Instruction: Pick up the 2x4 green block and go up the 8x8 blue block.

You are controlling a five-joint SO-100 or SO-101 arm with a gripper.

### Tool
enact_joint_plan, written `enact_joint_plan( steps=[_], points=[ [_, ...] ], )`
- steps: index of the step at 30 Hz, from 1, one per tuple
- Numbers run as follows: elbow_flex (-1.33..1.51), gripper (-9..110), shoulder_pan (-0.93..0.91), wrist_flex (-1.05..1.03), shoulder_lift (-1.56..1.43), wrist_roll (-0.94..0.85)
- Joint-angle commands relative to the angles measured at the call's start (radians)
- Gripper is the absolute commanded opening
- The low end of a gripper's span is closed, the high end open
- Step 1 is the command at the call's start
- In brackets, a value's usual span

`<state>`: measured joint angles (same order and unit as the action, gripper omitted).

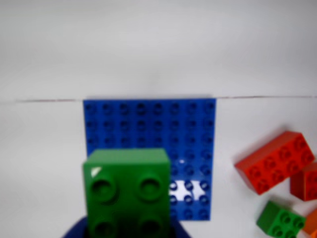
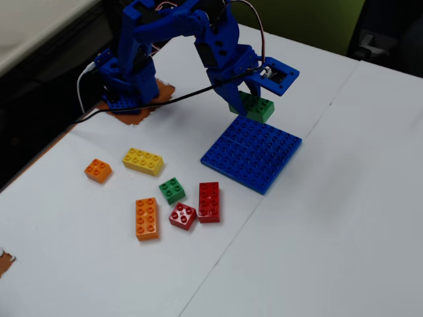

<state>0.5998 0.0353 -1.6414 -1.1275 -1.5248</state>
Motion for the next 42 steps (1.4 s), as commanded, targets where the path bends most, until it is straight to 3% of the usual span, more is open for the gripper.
enact_joint_plan(
  steps=[1, 42],
  points=[
    [-0.054, 1, -0.009, -0.008, -0.021, -0.008],
    [-0.054, 4, -0.025, 0.015, -0.012, -0.008]
  ],
)
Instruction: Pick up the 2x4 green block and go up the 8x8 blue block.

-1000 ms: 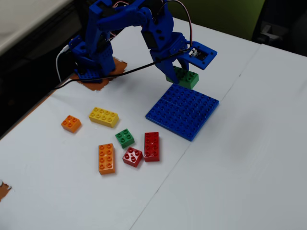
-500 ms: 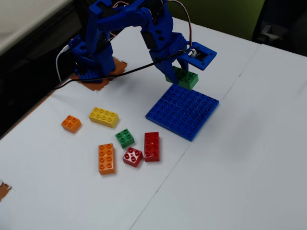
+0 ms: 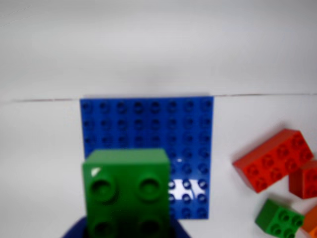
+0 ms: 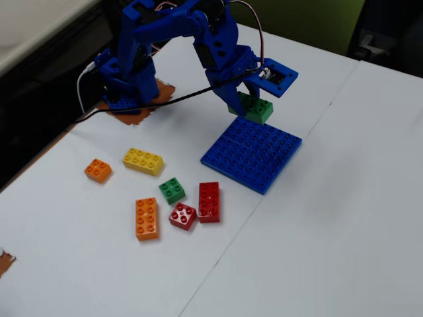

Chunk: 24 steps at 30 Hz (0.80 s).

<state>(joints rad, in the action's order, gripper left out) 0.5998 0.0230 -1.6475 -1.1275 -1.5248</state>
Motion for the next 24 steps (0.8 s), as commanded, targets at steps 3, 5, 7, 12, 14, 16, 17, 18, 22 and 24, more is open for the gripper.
enact_joint_plan(
  steps=[3, 5, 7, 12, 14, 16, 17, 18, 22, 24],
  points=[
    [-0.054, 4, -0.015, 0.026, -0.011, -0.008],
    [-0.054, 4, -0.017, 0.028, -0.011, -0.008],
    [-0.054, 4, -0.018, 0.028, -0.009, -0.008],
    [-0.054, 3, -0.023, 0.029, -0.009, -0.008],
    [-0.054, 3, -0.026, 0.029, -0.009, -0.008],
    [-0.054, 3, -0.028, 0.031, -0.009, -0.008],
    [-0.054, 3, -0.028, 0.032, -0.008, -0.008],
    [-0.054, 3, -0.028, 0.034, -0.008, -0.008],
    [-0.054, 3, -0.028, 0.037, -0.008, -0.008],
    [-0.054, 4, -0.028, 0.035, -0.008, -0.008]
  ],
)
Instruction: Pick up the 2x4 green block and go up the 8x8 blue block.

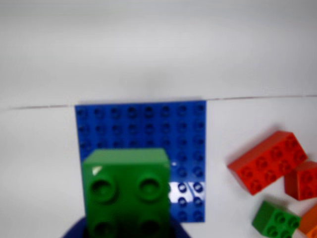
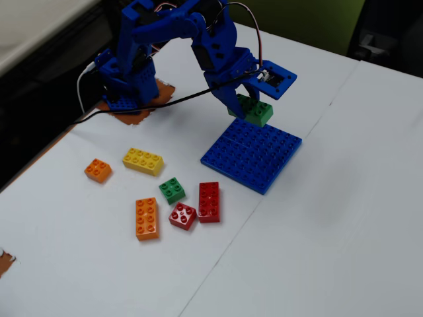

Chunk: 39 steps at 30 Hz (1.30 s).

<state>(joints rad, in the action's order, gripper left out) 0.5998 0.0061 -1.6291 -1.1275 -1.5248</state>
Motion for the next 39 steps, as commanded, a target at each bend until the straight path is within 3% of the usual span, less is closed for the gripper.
enact_joint_plan(
  steps=[1, 39],
  points=[
    [-0.054, 4, -0.011, 0.017, -0.008, -0.008],
    [-0.054, 4, -0.011, 0.002, -0.006, -0.011]
  ],
)
